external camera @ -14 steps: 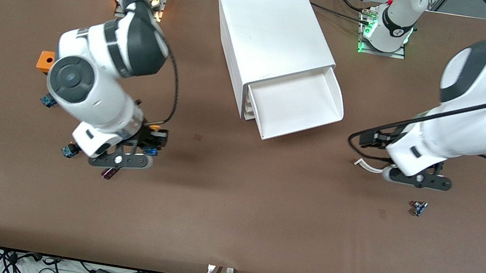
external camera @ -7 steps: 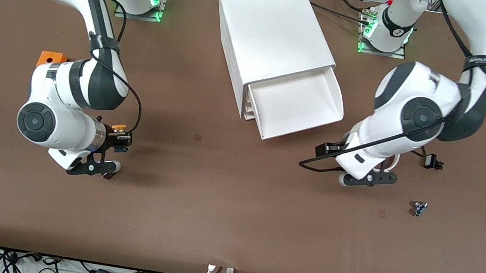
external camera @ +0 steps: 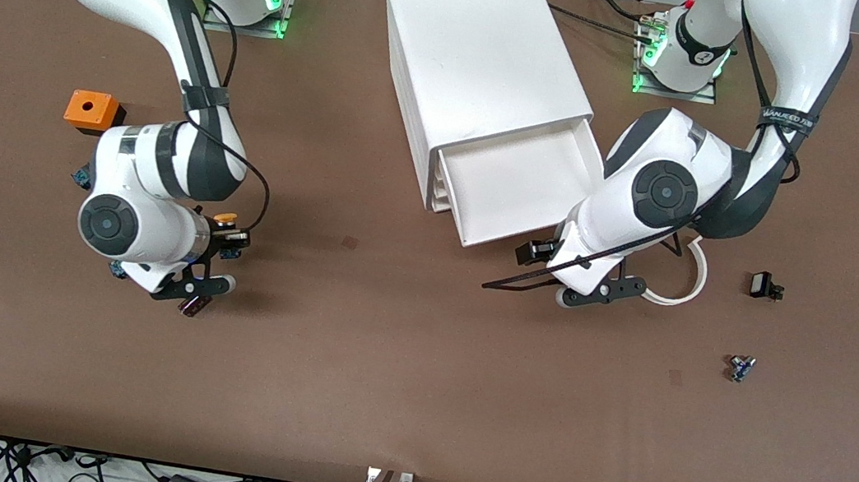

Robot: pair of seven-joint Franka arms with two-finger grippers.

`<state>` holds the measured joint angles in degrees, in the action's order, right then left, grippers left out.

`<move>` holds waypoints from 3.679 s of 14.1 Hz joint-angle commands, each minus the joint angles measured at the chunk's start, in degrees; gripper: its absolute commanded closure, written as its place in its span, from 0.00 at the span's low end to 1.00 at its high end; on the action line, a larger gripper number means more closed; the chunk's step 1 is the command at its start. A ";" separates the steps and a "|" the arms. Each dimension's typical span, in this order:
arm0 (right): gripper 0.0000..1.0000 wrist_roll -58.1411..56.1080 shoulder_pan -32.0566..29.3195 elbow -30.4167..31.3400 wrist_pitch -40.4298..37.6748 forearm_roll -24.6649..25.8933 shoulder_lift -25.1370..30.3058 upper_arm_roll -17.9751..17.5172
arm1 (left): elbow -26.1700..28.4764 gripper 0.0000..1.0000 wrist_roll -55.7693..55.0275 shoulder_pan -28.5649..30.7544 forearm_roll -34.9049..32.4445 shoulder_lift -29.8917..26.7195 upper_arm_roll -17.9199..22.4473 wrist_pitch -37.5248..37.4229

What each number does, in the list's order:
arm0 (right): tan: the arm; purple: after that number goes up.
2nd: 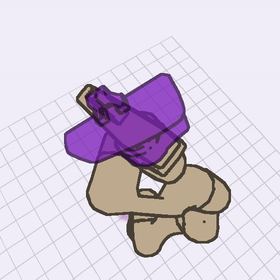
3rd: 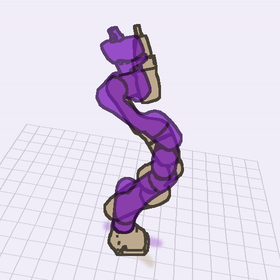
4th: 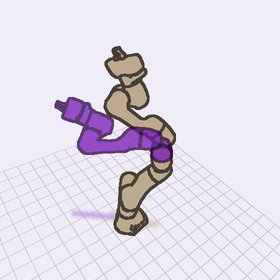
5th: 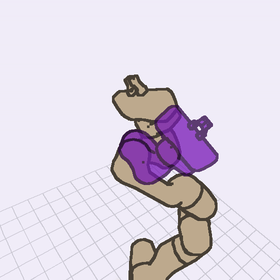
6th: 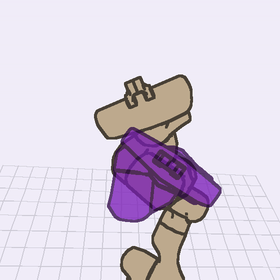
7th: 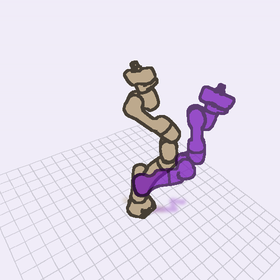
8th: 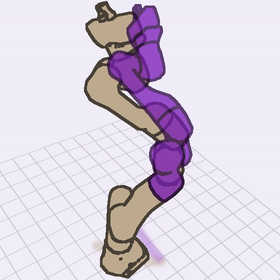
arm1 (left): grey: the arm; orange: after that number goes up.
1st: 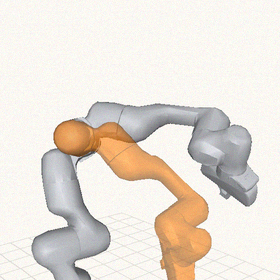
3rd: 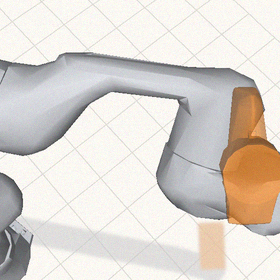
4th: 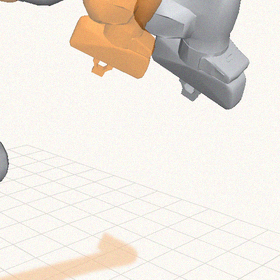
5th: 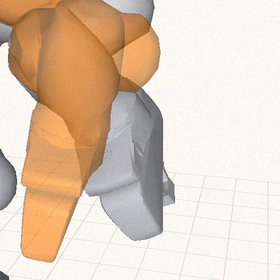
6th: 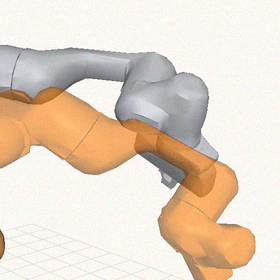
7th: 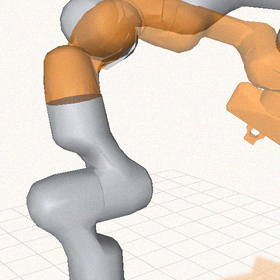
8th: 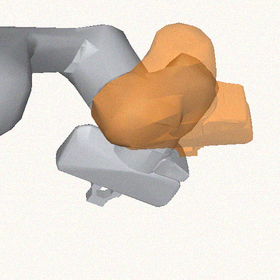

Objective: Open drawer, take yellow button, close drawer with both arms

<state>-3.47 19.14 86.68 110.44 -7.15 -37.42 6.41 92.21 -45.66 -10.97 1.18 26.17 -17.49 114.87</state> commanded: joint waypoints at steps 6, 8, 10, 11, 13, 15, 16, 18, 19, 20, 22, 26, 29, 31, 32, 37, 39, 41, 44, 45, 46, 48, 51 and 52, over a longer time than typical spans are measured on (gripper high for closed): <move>1.00 -0.84 0.20 6.04 7.50 0.56 -1.95 -0.43 | 8.86 0.00 -3.73 0.16 -1.54 -5.78 -4.82 0.27; 1.00 -0.40 0.11 6.04 8.73 0.47 -3.10 -0.43 | 10.79 0.00 -3.73 0.25 -1.53 -6.66 -6.06 0.18; 1.00 -0.31 0.02 5.96 9.53 0.12 -3.28 -0.43 | 12.55 0.00 -3.73 0.68 -1.45 -7.19 -8.43 0.18; 0.85 -0.31 0.11 5.52 9.44 0.12 -3.19 -0.43 | 12.82 0.00 -3.56 0.69 -1.27 -7.27 -8.70 0.10; 0.00 -0.57 0.02 3.68 8.74 0.03 -2.84 -0.43 | 13.00 0.00 -3.38 0.69 -0.92 -7.28 -9.75 -0.34; 0.00 -0.57 -0.42 1.31 5.86 -0.15 -1.09 -0.25 | 13.00 0.00 -3.65 0.77 -0.83 -7.36 -10.72 -1.57; 0.00 -0.49 -0.42 0.08 4.27 0.03 0.05 -0.08 | 12.91 0.00 -3.65 0.77 -0.74 -7.54 -10.81 -2.36; 0.00 -0.48 -0.24 -2.12 1.11 0.20 2.60 1.67 | 13.00 0.00 -3.73 0.86 0.22 -7.54 -11.86 -3.24; 0.00 -0.48 -0.24 -3.00 -0.56 0.29 3.83 2.20 | 13.00 0.00 -3.82 0.95 1.53 -7.54 -12.13 -3.51; 0.00 -0.48 -0.24 -3.71 -2.93 0.38 5.32 3.25 | 12.91 0.00 -3.91 0.95 2.50 -7.54 -12.22 -4.12; 0.00 -0.48 -0.16 -5.55 -7.85 0.47 8.14 4.57 | 12.91 0.00 -4.52 0.95 3.47 -7.89 -12.39 -5.44; 0.00 -0.40 0.02 -12.92 -19.80 0.55 9.82 7.30 | 12.65 0.00 -4.97 0.86 6.19 -7.98 -12.39 -7.20; 0.00 -1.19 -0.59 -20.91 -26.23 1.35 9.82 8.88 | 11.34 0.00 -3.91 1.65 5.50 -7.98 -12.22 -7.20; 0.00 -1.28 -2.69 -22.26 -26.24 1.08 9.82 8.89 | 9.58 0.00 -2.43 2.53 5.32 -7.98 -11.61 -7.46; 0.00 -1.28 -2.97 -22.69 -26.16 1.34 9.91 9.06 | 8.18 0.00 -0.68 3.92 4.36 -7.98 -11.43 -7.64; 0.00 -0.22 -6.21 -21.91 -26.51 1.52 13.15 9.06 | 0.27 0.00 8.81 8.85 -11.35 -8.24 -11.60 -14.48; 0.00 -1.01 -10.33 -18.33 -26.07 0.91 15.87 7.40 | -0.80 0.00 14.69 11.57 -12.34 -8.33 -11.52 -14.58; 0.00 -1.10 -17.09 -17.42 -25.63 1.17 18.34 1.71 | -2.99 0.00 21.63 15.17 -12.35 -8.94 -11.86 -16.76; 0.00 -0.93 -19.75 -16.99 -24.84 5.98 21.06 -1.39 | -11.50 0.00 37.09 19.13 -11.74 -8.86 -11.69 -27.21; 0.00 -0.92 -21.32 -16.11 -23.97 7.22 22.03 -2.96 | -13.18 0.00 41.31 20.36 -11.38 -8.94 -11.52 -28.98; 0.00 -0.66 -23.51 -15.24 -23.35 8.02 22.99 -5.33 | -13.19 0.00 44.14 20.29 -11.38 -9.90 -9.60 -29.26; 0.00 -0.22 -25.20 -13.65 -23.43 7.94 24.05 -6.32 | -12.50 0.00 46.70 18.80 -4.05 -13.15 -2.25 -29.17; 0.00 -0.05 -25.03 -11.63 -22.91 7.94 24.76 -6.32 | -8.82 0.00 48.38 12.66 1.63 -17.28 11.04 -27.17; 0.00 -0.05 -25.03 -10.93 -22.90 8.02 25.28 -6.32 | -5.41 0.00 49.08 10.12 1.46 -20.08 14.38 -25.15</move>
<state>-4.24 -4.82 72.25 86.23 0.01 -14.60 1.67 80.23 1.75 4.24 1.34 11.86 -9.61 86.70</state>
